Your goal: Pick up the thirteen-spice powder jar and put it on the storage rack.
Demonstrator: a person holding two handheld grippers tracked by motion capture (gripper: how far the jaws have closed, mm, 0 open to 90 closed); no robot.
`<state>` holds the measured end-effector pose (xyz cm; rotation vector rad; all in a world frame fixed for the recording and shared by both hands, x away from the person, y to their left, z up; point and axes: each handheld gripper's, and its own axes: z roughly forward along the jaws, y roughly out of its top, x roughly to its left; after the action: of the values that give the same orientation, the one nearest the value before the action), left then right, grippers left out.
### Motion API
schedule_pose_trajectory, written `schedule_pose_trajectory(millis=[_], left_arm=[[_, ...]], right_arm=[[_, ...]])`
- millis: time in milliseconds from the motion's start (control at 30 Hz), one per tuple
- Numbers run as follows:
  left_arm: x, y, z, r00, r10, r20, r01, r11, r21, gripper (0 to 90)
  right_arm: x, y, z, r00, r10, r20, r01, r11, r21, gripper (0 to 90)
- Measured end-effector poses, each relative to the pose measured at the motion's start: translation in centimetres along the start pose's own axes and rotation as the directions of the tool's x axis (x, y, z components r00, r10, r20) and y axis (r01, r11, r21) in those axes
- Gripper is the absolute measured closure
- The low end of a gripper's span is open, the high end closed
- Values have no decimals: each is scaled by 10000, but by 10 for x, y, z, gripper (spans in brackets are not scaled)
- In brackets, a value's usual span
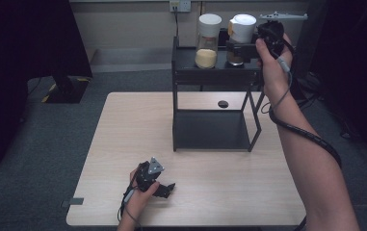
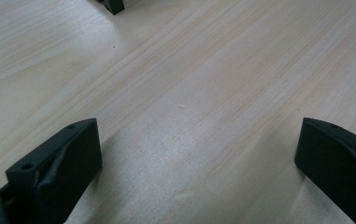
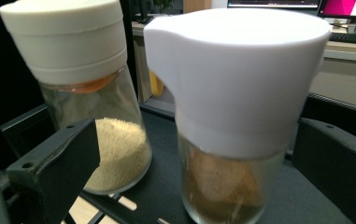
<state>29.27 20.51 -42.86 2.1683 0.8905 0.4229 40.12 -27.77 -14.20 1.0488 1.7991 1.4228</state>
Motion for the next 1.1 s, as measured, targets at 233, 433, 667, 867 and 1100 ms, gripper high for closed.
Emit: schedule_pose_trajectory(millis=[233,433,667,867,1100], left_arm=[[0,0,0,10000,-5,-13,5,10000,-14,0],[0,0,0,10000,-11,-24,11,10000,-15,0],[-1,0,0,10000,-19,-25,19,10000,-23,0],[0,0,0,10000,-6,-24,6,10000,-14,0],[-1,-1,0,10000,-25,-31,25,10000,-42,0]], right_arm=[[3,-12,-9,9999,-56,-151,55,10000,-41,0],[5,-23,-15,9994,-113,-340,110,9999,-85,0],[9,-37,-18,9982,-69,-594,65,10000,-74,0],[14,-49,-22,9969,-30,-785,19,9999,-147,0],[19,-62,-26,9957,-4,-926,-16,9998,-214,0]])
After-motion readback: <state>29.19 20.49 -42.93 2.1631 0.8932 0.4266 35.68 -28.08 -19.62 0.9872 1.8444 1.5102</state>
